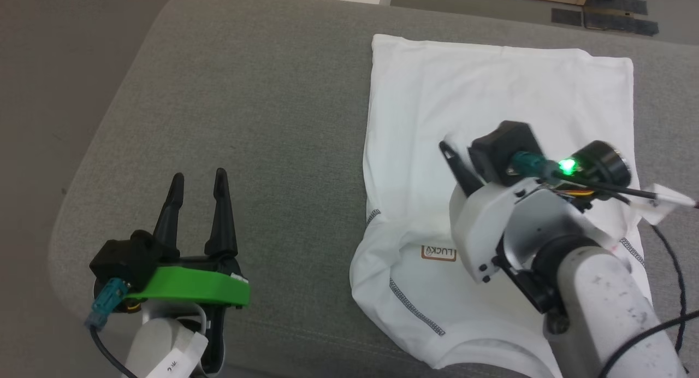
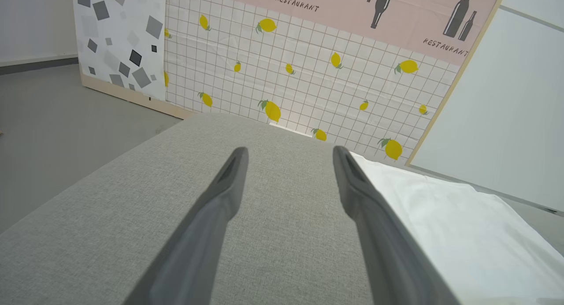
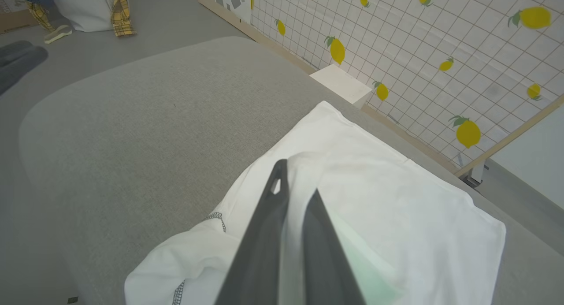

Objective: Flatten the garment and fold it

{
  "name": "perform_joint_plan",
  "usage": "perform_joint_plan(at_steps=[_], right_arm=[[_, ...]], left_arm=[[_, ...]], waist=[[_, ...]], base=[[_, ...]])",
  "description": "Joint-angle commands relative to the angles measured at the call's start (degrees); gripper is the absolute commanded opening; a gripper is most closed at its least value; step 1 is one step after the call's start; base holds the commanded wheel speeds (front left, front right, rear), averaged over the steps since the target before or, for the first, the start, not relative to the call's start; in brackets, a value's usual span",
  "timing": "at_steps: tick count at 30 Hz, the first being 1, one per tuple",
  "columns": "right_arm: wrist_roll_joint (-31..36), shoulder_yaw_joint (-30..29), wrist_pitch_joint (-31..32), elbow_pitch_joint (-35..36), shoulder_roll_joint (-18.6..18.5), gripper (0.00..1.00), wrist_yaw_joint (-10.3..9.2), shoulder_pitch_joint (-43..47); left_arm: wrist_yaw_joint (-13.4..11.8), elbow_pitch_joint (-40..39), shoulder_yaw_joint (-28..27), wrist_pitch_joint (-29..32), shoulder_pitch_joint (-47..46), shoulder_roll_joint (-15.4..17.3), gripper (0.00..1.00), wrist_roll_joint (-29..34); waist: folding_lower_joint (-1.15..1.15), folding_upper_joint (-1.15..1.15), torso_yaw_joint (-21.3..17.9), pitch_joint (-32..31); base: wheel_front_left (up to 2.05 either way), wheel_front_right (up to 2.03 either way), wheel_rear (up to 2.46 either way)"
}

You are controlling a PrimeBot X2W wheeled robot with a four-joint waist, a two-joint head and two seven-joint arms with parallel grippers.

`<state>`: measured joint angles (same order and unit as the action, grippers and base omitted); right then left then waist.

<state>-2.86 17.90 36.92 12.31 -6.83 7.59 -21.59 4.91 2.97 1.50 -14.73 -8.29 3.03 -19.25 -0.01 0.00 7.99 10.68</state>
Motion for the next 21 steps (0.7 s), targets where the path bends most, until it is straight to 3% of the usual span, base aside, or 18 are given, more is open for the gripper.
perform_joint_plan(at_steps=[1, 11, 16, 17, 18, 19, 21], right_arm=[[0.65, 1.01, -0.76, -2.61, 0.56, 0.0, -0.1, -0.97], [1.63, 6.59, -3.64, -22.81, 1.45, 0.0, -0.1, -2.81], [0.45, 7.3, -3.68, -28.52, 1.57, 0.0, -0.1, -2.47], [0.06, 7.36, -3.61, -29.35, 1.6, 0.09, -0.1, -2.37], [-0.39, 7.48, -3.52, -29.67, 1.7, 0.48, -0.1, -2.27], [-1.09, 7.38, -3.46, -29.85, 1.85, 1.0, -0.1, -2.12], [-2.62, 7.01, -4.23, -29.24, 2.06, 1.0, -0.1, -1.85]], left_arm=[[-0.18, -0.1, 0.27, -0.27, -0.52, -0.15, 1.0, -0.28], [-0.62, -0.13, 0.9, -0.27, -1.64, -0.15, 1.0, -1.73], [-0.74, -0.2, 0.79, -0.27, -1.58, -0.15, 1.0, -1.92], [-0.79, -0.16, 0.76, -0.27, -1.54, -0.15, 1.0, -1.92], [-0.84, -0.12, 0.73, -0.27, -1.48, -0.15, 1.0, -1.9], [-0.91, -0.07, 0.67, -0.27, -1.35, -0.15, 1.0, -1.86], [-0.92, 0.07, 0.67, -0.27, -1.12, -0.15, 1.0, -1.72]], waist=[[0.01, 0.0, 1.41, 1.17], [0.01, 0.0, 4.16, 3.31], [0.01, 0.0, 4.34, 3.59], [0.01, 0.0, 4.24, 3.51], [0.01, 0.0, 4.11, 3.39], [0.01, 0.0, 3.88, 3.17], [0.01, 0.0, 3.43, 2.65]], base=[[0.0, 0.0, 0.0], [0.0, 0.0, 0.0], [0.0, 0.0, 0.0], [0.0, 0.0, 0.0], [0.0, 0.0, 0.0], [0.0, 0.0, 0.0], [0.0, 0.0, 0.0]])
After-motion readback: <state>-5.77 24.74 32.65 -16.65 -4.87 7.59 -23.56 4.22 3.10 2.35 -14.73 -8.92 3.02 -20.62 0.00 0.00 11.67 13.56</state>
